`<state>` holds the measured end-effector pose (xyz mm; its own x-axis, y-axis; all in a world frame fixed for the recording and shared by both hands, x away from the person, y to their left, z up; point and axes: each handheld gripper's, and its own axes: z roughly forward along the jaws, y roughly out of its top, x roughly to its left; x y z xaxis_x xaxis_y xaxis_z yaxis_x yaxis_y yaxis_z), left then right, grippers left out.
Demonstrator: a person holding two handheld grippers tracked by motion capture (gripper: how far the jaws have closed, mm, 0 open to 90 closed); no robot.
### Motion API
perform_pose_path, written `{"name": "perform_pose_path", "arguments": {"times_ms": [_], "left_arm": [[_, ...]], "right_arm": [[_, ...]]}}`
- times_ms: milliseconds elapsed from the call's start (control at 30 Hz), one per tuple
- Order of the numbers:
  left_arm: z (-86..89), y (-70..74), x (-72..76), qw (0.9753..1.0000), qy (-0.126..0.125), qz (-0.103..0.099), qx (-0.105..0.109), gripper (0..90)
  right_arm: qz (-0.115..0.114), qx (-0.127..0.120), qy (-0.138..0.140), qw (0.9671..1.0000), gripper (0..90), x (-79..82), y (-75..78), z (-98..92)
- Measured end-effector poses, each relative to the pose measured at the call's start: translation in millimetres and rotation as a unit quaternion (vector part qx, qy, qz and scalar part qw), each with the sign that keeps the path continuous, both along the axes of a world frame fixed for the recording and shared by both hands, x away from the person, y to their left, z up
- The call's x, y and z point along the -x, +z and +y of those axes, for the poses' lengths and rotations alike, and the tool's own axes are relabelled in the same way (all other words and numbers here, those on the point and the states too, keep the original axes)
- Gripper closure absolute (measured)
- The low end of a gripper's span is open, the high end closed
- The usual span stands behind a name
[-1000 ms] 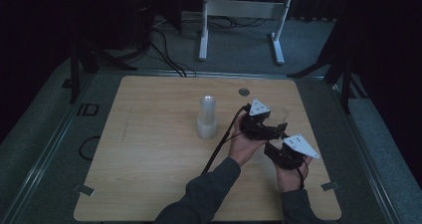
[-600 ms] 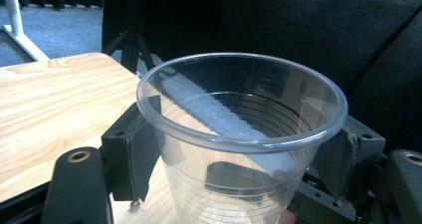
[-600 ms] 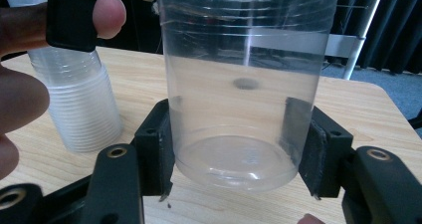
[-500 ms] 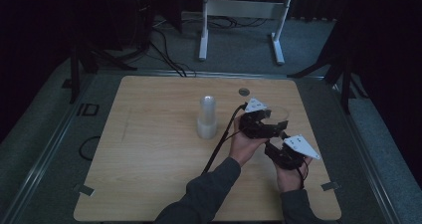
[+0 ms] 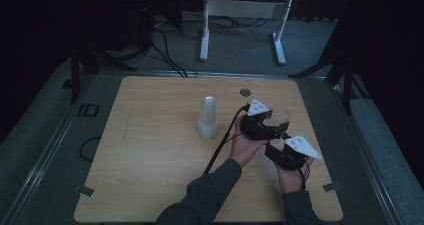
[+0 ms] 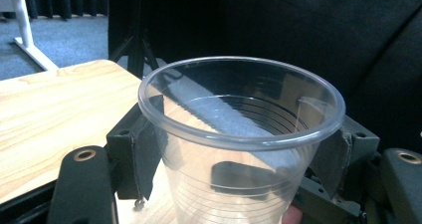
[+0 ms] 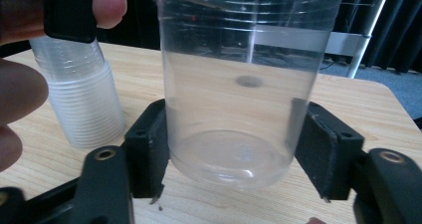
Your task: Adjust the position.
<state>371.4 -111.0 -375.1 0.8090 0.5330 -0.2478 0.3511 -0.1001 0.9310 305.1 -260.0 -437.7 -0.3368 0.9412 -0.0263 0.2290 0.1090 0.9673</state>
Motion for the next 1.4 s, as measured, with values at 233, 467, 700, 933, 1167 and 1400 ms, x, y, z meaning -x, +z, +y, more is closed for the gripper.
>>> {"name": "perform_pose_path", "arguments": {"times_ms": [233, 467, 700, 933, 1167, 1400], "left_arm": [[2.1, 0.1, 0.0, 0.9999, 0.009, -0.011, -0.006, 29.3], [3.9, -1.0, -0.5, 0.9994, 0.020, -0.022, -0.015, 29.4], [9.0, -4.8, -4.7, 0.9988, 0.036, -0.026, -0.021, 29.5], [15.4, -7.6, -8.2, 0.9984, 0.045, -0.027, -0.023, 29.6], [20.2, -8.4, -9.1, 0.9984, 0.046, -0.029, -0.016, 29.6], [25.3, -10.7, -10.0, 0.9982, 0.048, -0.030, -0.018, 29.6]], "right_arm": [[0.003, -0.001, 0.006, 1.0000, 30.9, 0.5, 0.5, -0.1], [0.002, 0.000, 0.010, 0.9999, 30.6, 2.1, 0.7, 1.2], [0.003, 0.000, 0.011, 0.9999, 30.6, 3.2, 1.2, 0.7], [0.005, 0.003, 0.011, 0.9999, 30.6, 2.9, 0.2, 0.3], [0.007, 0.004, 0.009, 0.9999, 30.6, 2.7, -0.2, -0.4], [0.009, 0.002, 0.003, 1.0000, 31.1, 2.1, -0.6, -3.0]]}}
